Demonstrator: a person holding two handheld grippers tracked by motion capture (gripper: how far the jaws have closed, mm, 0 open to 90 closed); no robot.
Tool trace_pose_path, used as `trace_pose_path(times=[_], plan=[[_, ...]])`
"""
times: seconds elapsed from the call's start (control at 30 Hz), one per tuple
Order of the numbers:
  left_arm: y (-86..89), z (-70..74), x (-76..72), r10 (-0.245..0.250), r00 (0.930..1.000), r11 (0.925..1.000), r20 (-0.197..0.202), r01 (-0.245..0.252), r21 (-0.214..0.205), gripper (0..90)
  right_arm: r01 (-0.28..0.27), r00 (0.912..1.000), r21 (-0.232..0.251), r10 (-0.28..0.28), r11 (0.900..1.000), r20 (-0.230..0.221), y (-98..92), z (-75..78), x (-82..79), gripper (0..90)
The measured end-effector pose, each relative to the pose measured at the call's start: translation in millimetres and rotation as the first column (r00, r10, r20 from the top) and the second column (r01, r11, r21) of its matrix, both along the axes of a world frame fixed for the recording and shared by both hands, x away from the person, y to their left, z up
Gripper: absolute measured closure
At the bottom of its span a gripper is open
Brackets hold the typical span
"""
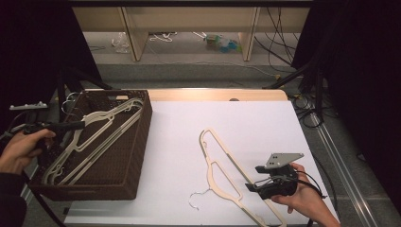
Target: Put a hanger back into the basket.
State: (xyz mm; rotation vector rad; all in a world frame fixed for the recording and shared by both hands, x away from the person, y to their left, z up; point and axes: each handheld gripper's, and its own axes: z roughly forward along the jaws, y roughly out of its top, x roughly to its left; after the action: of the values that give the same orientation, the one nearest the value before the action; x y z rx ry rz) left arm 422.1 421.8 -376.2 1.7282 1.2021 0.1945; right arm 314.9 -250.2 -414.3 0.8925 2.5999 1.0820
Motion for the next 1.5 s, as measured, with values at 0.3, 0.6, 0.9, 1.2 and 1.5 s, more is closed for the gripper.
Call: trace_pose_path(times=[0.3,0.6,0.9,1.2,1.5], plan=[[-11.1,-13.0,11.2,0.064,0.9956,0.9841,-0.068,-0.051,0.17,83.8,-0.002,1.0,0.001,0.002,1.0,0.001,-0.8,-0.7,0.1,30.2],[6.3,-20.6,8.4,0.17,0.9839,0.9688,-0.054,-0.157,0.192,79.3,-0.008,0.9999,-0.007,0.008,0.9999,-0.013,-0.6,-0.2,0.0,30.2],[13.1,-14.3,0.0,0.236,0.9716,0.9511,0.003,-0.232,0.204,65.3,-0.007,1.0,-0.001,0.007,1.0,-0.005,1.6,-2.4,-0.1,30.2],[-9.1,8.2,-18.7,0.13,0.9819,0.9765,0.137,-0.151,0.153,50.5,-0.003,1.0,0.003,0.003,1.0,-0.003,1.2,-2.3,-0.4,30.0],[-37.8,21.8,-65.5,0.087,0.9616,0.9859,0.26,-0.121,0.116,41.4,-0.006,0.9999,-0.006,0.006,1.0,-0.008,3.5,-2.7,-1.3,29.3]])
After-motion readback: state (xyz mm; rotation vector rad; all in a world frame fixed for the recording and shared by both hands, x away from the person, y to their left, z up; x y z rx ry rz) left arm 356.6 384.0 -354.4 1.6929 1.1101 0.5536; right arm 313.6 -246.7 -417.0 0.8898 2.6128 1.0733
